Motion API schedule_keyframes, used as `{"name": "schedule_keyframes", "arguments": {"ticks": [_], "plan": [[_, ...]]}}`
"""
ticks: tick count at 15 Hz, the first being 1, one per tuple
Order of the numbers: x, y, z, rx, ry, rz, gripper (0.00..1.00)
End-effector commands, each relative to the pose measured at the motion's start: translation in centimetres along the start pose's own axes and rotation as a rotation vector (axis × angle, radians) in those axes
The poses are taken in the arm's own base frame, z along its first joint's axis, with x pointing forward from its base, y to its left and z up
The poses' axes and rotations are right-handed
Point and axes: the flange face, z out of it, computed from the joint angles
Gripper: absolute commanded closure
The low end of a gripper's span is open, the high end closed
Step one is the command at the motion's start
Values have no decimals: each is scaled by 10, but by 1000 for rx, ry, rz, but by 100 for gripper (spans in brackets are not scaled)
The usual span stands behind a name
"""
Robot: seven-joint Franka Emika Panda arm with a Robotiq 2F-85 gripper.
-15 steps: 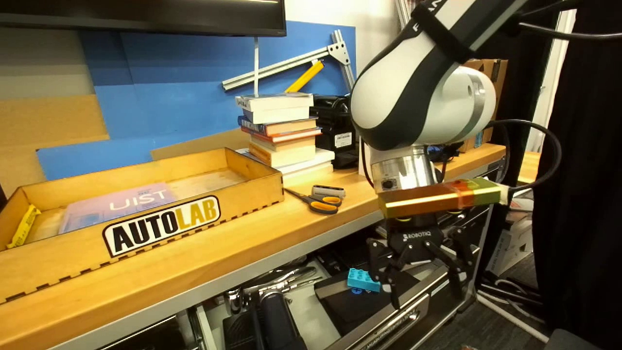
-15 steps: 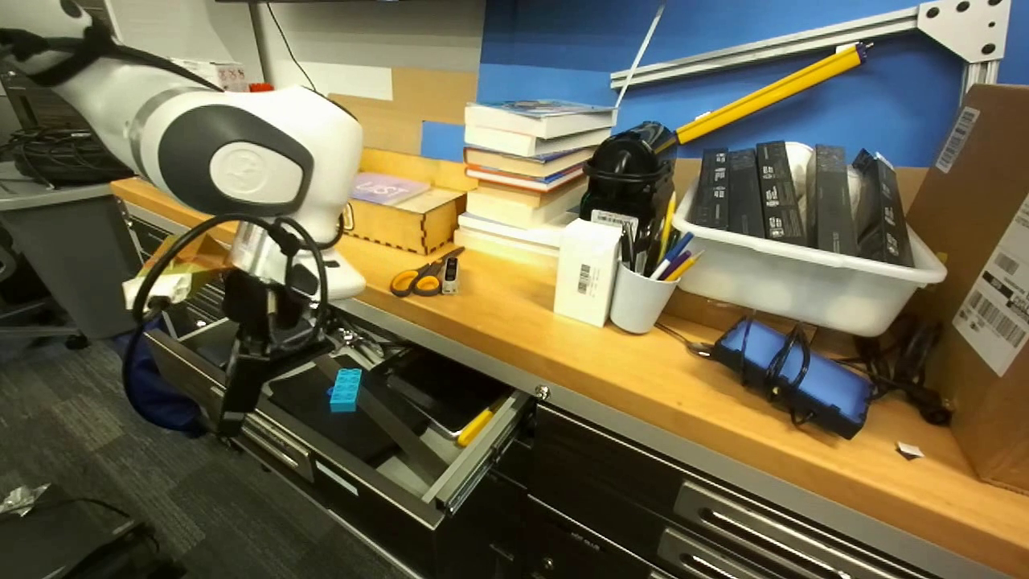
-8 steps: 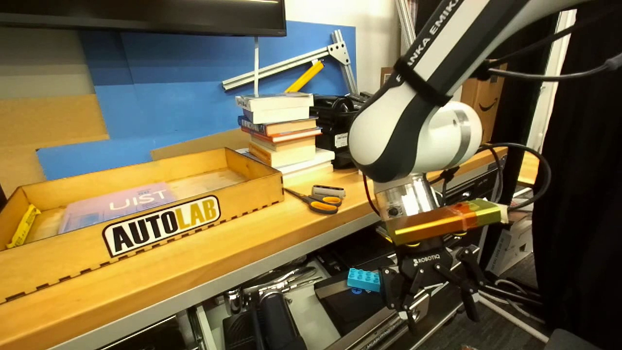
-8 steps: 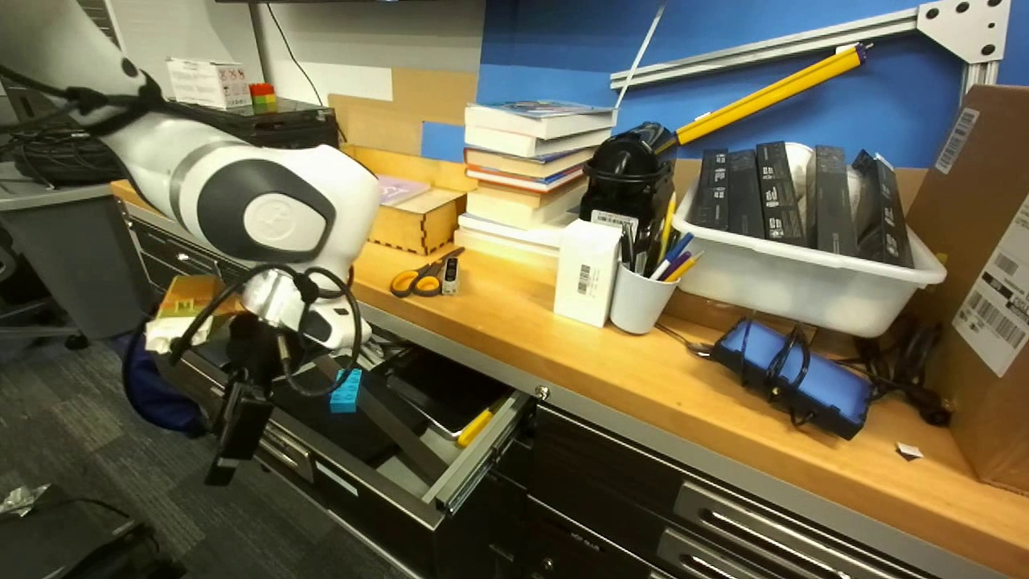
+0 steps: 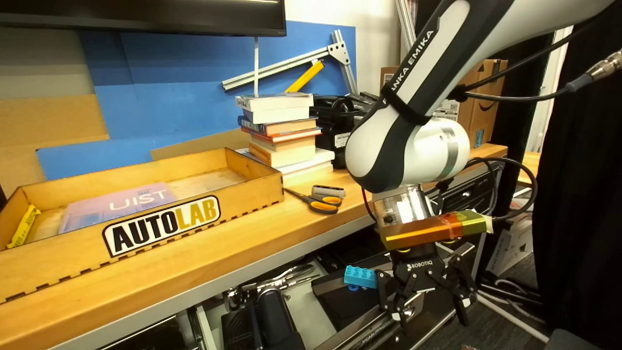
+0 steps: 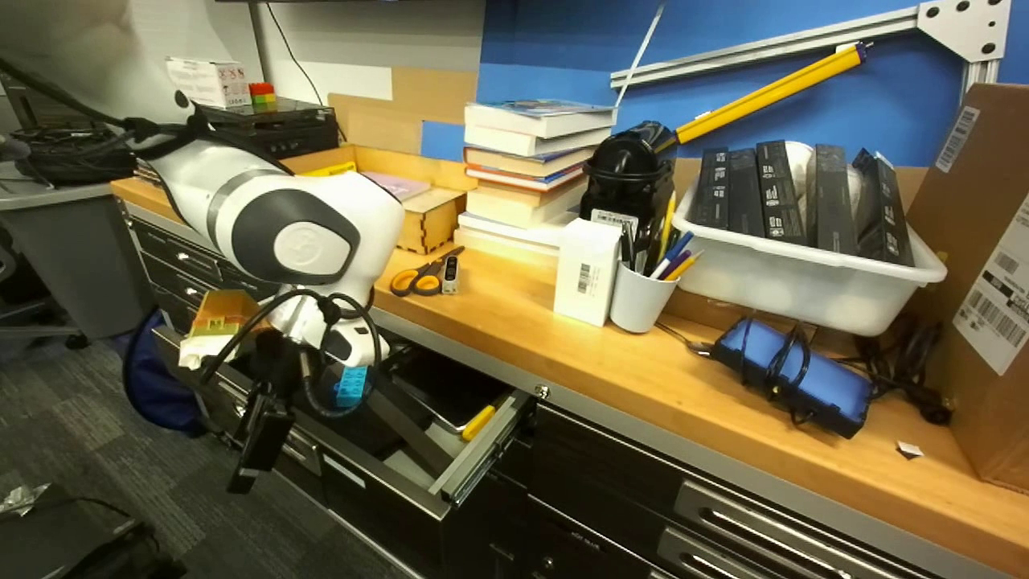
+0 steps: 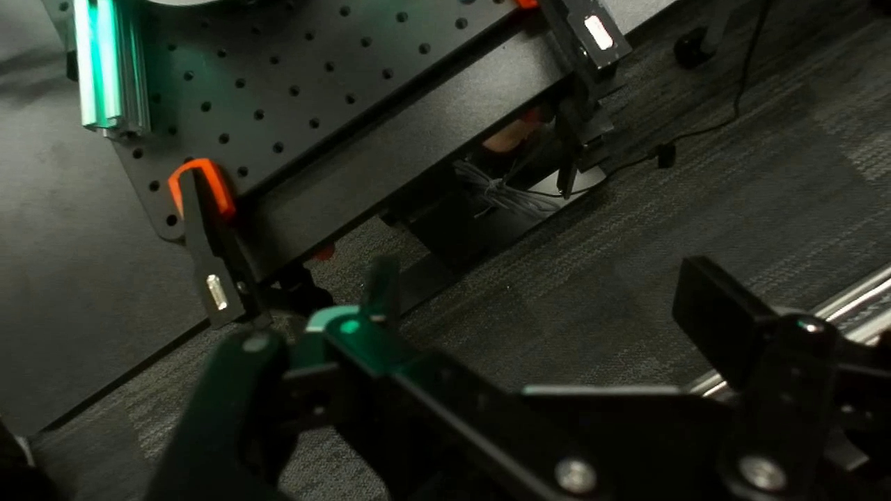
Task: Put the blue object inside the drawer.
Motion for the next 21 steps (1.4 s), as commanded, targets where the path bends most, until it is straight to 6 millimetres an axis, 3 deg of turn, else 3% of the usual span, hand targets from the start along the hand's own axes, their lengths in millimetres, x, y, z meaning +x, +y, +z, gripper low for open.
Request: {"name": "schedule_keyframes", "arguments": {"ticks": [1, 7, 10, 13, 17, 21], "plan": [[19, -19, -17, 60, 47, 51, 0], [51, -56, -43, 182, 185, 221, 0], [55, -74, -50, 246, 290, 316, 0], [37, -83, -42, 211, 311, 311, 0], [-9, -77, -18, 72, 265, 202, 0], [-49, -77, -21, -76, 317, 60, 0]]}}
